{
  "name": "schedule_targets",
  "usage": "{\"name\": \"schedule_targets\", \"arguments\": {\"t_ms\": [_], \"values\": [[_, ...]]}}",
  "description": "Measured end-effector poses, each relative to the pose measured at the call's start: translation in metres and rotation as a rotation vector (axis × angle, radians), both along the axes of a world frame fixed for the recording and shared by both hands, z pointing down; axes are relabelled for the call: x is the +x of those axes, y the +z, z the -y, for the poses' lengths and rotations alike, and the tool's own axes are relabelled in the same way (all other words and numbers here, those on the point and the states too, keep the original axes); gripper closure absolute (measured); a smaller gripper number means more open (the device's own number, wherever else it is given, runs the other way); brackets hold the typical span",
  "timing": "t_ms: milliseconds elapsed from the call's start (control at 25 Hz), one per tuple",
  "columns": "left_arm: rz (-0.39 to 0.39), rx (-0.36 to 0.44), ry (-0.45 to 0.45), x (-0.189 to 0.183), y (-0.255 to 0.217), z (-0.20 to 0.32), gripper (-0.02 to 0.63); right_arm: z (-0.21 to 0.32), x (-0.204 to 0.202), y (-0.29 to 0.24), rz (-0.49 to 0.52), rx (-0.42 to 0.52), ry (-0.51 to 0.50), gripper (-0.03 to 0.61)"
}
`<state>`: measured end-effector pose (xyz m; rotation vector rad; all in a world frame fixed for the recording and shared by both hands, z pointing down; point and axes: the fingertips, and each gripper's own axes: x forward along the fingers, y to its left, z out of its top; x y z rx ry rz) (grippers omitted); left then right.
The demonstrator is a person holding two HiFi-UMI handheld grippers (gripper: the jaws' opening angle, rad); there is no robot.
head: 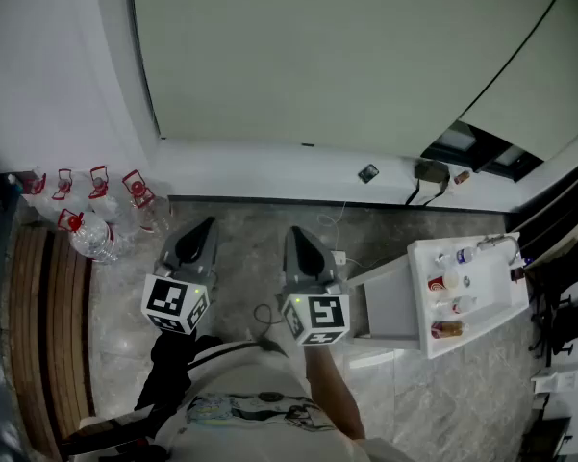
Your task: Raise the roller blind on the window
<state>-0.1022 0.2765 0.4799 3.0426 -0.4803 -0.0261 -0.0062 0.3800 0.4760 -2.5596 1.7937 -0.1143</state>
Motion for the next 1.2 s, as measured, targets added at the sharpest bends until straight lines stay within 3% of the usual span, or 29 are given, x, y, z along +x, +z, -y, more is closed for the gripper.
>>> {"name": "schedule_targets", "arguments": {"t_ms": [560,840,1200], "values": [[0.011,-0.035,-0.023,-0.027,0.012,0.038,0.615,0.030,-0.015,0.008,0.022,-0.016,-0.006,0.578],[0.050,-0.003,0.035,-0.047,0.022,0.051,0.615,0.045,-0.027,0.015,0.034,-0.038,-0.010,0.577],[0.077,-0.094,-0.108,-0.051,0.044,0.107,0.615,0.078,-0.004,0.032,0.065,-0.075,-0.047,0.577]]}}
